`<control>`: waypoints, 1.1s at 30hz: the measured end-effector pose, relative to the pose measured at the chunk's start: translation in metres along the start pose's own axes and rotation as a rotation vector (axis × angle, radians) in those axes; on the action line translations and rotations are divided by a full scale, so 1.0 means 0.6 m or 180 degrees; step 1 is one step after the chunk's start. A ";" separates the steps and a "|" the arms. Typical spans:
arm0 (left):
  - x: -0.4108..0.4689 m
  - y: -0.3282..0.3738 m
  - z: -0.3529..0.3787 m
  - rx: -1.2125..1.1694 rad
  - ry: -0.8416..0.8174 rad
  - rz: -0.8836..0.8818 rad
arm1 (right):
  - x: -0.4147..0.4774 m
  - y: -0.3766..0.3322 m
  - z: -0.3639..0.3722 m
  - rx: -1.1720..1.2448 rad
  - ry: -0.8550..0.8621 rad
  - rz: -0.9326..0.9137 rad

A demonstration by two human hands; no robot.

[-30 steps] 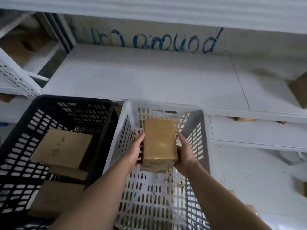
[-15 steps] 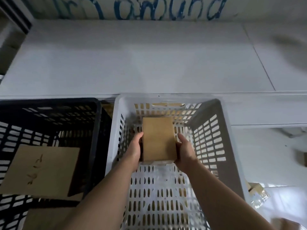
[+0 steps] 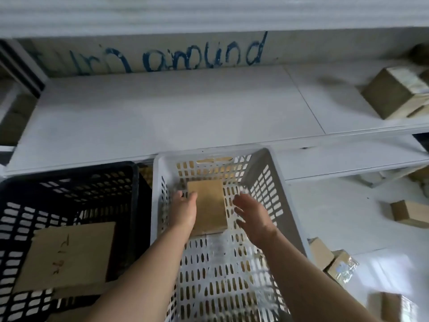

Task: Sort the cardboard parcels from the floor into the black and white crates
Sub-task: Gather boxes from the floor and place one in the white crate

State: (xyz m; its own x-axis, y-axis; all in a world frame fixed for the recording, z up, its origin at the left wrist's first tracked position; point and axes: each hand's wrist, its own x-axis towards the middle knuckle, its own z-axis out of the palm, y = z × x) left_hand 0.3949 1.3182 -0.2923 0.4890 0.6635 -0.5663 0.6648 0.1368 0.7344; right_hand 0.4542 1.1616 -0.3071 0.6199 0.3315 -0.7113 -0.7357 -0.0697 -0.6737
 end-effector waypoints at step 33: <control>-0.737 -0.158 0.523 0.0338 -0.1585 0.0773 | -0.597 0.202 -0.787 0.1253 0.1137 -0.0677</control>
State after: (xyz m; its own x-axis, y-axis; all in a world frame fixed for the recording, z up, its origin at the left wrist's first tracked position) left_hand 0.2932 0.7811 -0.2288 0.8254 0.2359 -0.5130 0.5407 -0.0684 0.8385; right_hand 0.2718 0.5901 -0.2290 0.7688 -0.0434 -0.6380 -0.5886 0.3420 -0.7325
